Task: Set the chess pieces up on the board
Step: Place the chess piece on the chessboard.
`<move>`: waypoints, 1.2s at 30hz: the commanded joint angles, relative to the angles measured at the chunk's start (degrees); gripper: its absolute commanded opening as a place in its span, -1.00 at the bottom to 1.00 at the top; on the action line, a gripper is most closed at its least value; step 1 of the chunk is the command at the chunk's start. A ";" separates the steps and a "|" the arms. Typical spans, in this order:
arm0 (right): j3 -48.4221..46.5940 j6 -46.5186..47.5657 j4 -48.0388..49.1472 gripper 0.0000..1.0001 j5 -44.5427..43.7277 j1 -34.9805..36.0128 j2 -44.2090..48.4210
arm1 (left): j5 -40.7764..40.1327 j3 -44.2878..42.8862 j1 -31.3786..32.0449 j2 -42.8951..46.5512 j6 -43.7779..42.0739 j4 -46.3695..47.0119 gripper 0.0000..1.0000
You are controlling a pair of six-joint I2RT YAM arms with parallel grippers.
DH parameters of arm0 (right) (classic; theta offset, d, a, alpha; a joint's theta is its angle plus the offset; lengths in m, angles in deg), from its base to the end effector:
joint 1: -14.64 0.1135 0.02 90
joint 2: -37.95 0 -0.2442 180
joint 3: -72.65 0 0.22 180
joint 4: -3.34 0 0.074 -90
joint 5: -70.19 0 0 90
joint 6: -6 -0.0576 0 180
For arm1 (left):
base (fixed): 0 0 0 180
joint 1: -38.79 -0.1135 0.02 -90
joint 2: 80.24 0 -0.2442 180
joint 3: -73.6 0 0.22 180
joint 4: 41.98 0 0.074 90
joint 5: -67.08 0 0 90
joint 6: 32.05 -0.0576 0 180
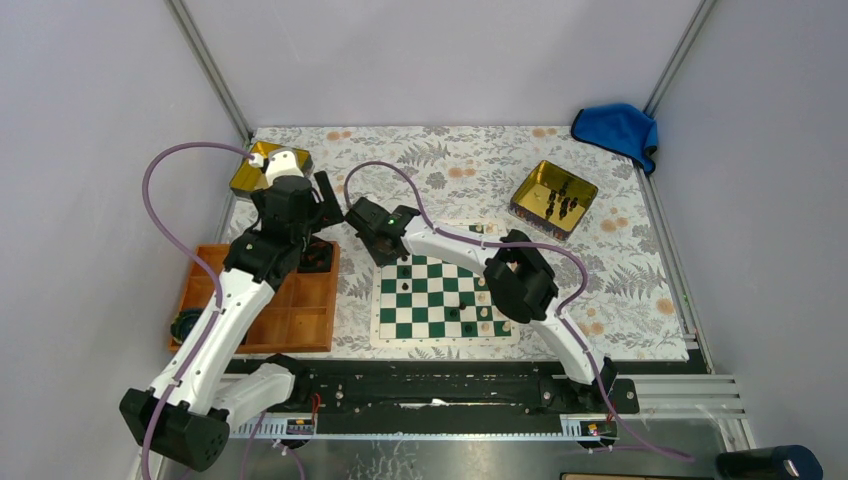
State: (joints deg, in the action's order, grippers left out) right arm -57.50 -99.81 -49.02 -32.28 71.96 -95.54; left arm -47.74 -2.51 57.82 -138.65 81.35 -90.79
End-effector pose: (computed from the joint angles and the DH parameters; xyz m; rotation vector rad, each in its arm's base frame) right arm 0.2702 0.3982 0.1703 -0.8151 2.3912 0.2426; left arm 0.2062 -0.0455 0.3232 -0.3315 2.0320 0.0018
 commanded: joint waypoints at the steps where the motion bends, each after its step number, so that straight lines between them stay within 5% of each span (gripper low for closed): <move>1: -1.07 0.74 1.53 -1.00 -0.16 -1.03 -0.26 | -2.07 -1.66 -0.13 1.21 -0.94 1.84 0.97; 36: -1.60 0.79 1.29 -1.00 3.18 -2.81 -2.48 | -2.08 -1.29 -0.15 0.85 -0.77 1.61 0.97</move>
State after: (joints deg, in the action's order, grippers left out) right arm -57.50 -99.40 -47.69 -31.58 69.31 -97.94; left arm -48.90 -2.54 57.82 -138.17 81.33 -90.82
